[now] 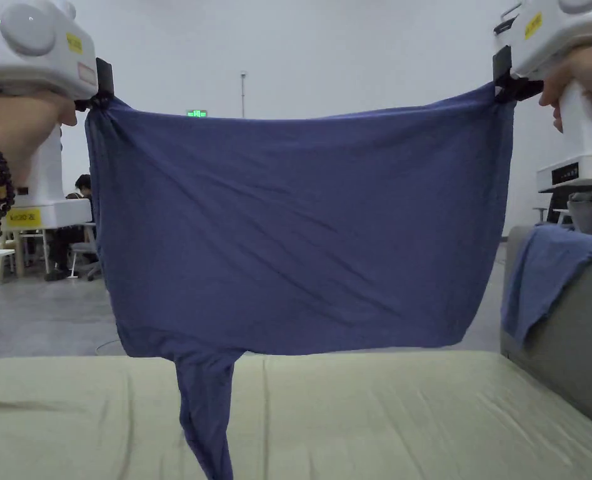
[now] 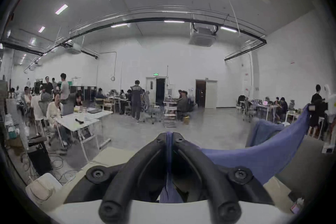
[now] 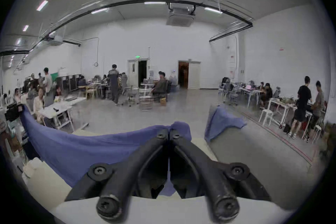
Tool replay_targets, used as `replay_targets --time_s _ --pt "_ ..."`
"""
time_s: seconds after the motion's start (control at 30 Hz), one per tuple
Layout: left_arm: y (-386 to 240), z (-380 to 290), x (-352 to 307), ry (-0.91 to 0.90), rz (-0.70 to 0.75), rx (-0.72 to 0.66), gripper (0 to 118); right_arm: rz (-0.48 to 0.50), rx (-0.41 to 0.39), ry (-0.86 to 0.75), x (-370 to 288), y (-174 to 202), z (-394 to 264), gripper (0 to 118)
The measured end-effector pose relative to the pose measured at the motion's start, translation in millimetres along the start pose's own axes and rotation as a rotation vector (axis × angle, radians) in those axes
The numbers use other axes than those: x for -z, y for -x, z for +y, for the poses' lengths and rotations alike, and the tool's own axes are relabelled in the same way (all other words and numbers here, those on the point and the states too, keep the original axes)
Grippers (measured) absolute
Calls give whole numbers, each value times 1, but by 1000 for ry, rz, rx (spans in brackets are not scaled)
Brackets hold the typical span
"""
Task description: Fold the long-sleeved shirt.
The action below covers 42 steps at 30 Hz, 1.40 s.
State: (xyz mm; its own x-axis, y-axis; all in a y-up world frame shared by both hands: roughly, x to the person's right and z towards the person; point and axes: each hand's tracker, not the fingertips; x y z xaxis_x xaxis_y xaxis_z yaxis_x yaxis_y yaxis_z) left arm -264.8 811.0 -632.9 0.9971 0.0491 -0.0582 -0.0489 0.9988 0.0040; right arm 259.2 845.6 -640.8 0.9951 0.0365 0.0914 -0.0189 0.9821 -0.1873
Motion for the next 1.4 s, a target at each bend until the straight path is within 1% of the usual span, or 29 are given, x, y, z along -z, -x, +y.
replay_targets --time_s 0.1,0.17,0.23,0.27,0.37,0.47,0.5,0.57,0.63,0.67,0.73,0.83,0.93,1.0,1.03,1.07,1.13,1.17,1.2,1.27,1.3,1.37,1.4 --pt "-4 1 -2 0 -1 -9 0 -16 -16 -3 3 -2 -2 0" --pt "-5 -5 2 14 4 -19 0 -10 0 3 9 -6 -10 0" --pt "-5 -22 5 27 -6 -33 0 3 23 25 20 -7 -29 0" --pt "-5 -33 9 48 -10 -28 0 10 22 41 26 -7 -39 0" --pt "-4 -74 17 116 -2 -4 0 16 18 97 49 -7 -82 0" --pt "0 -125 28 184 -3 -8 0 43 58 163 75 -6 -140 0" --pt "1 -145 31 224 2 -5 0 50 58 197 85 -4 -162 0" --pt "3 -183 35 257 0 -13 0 49 49 245 100 3 -203 0" --pt "4 -224 37 337 2 -32 0 53 33 307 115 10 -249 0" --pt "3 -243 36 334 1 -31 0 48 31 336 118 15 -267 0" --pt "1 -278 34 392 4 -36 0 46 57 361 123 20 -301 0" --pt "-3 -322 27 449 -15 -11 0 58 36 403 123 25 -338 0" --pt "-1 -343 18 474 -14 -21 0 61 27 407 122 18 -352 0" --pt "4 -345 7 481 -19 -43 1 84 25 402 107 11 -352 0" --pt "8 -345 -4 468 -38 -54 0 81 25 405 94 7 -352 0" --pt "12 -345 -21 423 -74 -54 1 68 4 425 74 6 -352 0" --pt "21 -346 -56 387 -94 -53 0 99 -95 396 32 -1 -363 0" --pt "23 -348 -73 381 -107 -51 1 117 -129 379 12 -4 -370 0" --pt "23 -351 -95 377 -119 -36 1 125 -146 359 -15 -7 -379 0" --pt "24 -361 -134 385 -181 56 1 179 -146 342 -61 -14 -400 0" --pt "24 -370 -163 382 -223 103 0 189 -137 342 -88 -18 -416 0" --pt "25 -388 -208 403 -205 108 0 223 -130 363 -129 -27 -450 0" --pt "29 -401 -230 446 -215 102 0 234 -119 385 -147 -31 -466 0"
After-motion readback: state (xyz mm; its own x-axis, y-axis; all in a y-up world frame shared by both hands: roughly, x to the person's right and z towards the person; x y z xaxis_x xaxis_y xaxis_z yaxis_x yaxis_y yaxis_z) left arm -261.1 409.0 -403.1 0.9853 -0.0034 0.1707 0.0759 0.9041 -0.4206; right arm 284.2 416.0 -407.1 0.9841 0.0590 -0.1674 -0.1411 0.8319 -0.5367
